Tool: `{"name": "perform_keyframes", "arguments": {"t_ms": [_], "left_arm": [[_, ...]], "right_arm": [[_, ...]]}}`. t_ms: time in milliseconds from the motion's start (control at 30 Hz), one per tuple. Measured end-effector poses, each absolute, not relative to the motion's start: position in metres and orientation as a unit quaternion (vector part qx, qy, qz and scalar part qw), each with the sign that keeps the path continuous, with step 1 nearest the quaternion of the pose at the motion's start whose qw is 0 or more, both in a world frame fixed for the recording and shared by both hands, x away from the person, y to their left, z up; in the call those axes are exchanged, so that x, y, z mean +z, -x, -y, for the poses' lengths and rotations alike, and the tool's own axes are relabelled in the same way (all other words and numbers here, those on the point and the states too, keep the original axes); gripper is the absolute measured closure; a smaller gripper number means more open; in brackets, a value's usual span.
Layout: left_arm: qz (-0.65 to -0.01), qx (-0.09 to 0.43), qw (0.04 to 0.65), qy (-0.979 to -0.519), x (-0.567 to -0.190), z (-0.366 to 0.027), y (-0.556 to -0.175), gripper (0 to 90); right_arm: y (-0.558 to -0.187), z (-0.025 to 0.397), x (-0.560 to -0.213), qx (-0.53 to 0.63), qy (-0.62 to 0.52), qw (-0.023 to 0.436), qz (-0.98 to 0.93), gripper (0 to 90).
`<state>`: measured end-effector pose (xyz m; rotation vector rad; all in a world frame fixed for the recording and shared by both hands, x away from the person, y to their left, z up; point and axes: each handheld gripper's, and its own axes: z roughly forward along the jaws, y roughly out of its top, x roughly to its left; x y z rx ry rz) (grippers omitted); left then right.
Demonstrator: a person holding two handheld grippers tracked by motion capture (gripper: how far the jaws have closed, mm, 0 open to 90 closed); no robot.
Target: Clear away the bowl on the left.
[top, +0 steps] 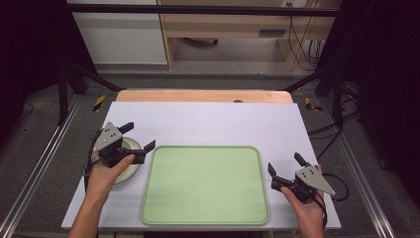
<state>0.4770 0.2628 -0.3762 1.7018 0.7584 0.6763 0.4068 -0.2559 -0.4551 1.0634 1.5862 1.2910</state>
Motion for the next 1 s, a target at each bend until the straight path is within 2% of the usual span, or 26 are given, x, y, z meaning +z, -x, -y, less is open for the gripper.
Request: {"name": "perform_keyframes", "arguments": {"t_ms": [67,300,733,1000], "left_arm": [[-0.333,0.286,0.536,-0.721,-0.377,-0.272,-0.478,2.4],[-0.388,0.294,0.543,-0.685,-0.377,-0.305,-0.478,4.2],[-0.396,0.298,0.504,-0.708,-0.378,-0.316,-0.479,4.1],[-0.441,0.305,0.470,-0.701,-0.381,-0.335,-0.480,4.3]], "right_arm": [[-0.407,0.256,-0.455,0.513,-0.423,0.406,-0.627,6.2],[-0.409,0.256,-0.456,0.512,-0.426,0.401,-0.629,6.0],[-0.409,0.255,-0.457,0.512,-0.425,0.394,-0.634,5.2],[-0.409,0.255,-0.456,0.512,-0.424,0.395,-0.634,5.1]]}}
